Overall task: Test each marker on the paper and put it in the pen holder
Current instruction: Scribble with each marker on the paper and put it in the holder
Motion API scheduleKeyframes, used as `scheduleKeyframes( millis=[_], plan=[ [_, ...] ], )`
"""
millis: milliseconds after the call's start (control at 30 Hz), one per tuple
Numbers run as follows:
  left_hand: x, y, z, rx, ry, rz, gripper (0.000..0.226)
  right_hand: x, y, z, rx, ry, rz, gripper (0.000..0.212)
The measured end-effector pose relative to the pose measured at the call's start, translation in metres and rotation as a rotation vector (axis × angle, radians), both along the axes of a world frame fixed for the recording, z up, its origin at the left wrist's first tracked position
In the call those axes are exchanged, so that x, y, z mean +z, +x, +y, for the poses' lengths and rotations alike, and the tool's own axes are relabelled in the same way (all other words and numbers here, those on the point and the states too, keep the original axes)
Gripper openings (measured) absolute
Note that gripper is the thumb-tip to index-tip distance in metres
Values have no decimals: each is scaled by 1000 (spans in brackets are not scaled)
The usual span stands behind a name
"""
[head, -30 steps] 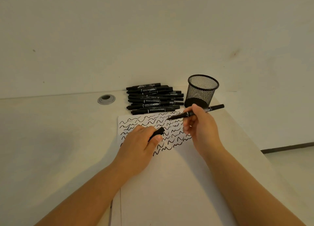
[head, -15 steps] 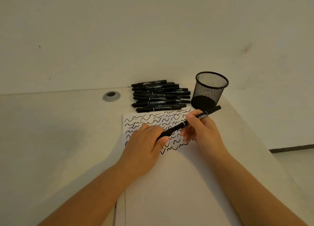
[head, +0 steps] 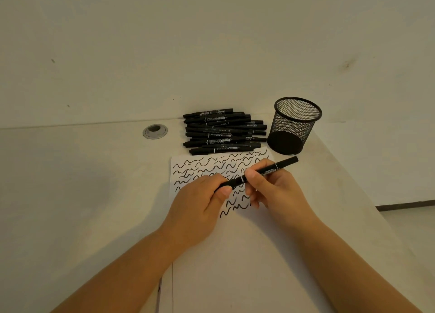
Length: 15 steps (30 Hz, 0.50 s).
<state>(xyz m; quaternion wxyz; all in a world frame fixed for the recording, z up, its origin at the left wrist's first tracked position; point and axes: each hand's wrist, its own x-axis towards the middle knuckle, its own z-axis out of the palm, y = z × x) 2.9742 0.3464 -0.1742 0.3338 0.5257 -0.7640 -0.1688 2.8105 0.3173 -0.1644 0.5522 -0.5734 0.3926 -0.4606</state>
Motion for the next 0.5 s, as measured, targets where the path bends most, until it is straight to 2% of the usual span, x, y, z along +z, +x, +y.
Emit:
scheduleKeyframes(
  millis=[500],
  plan=[
    [-4,6,-3,-80,94,105,23,-5,0,-1,95,-4,-30,6]
  ],
)
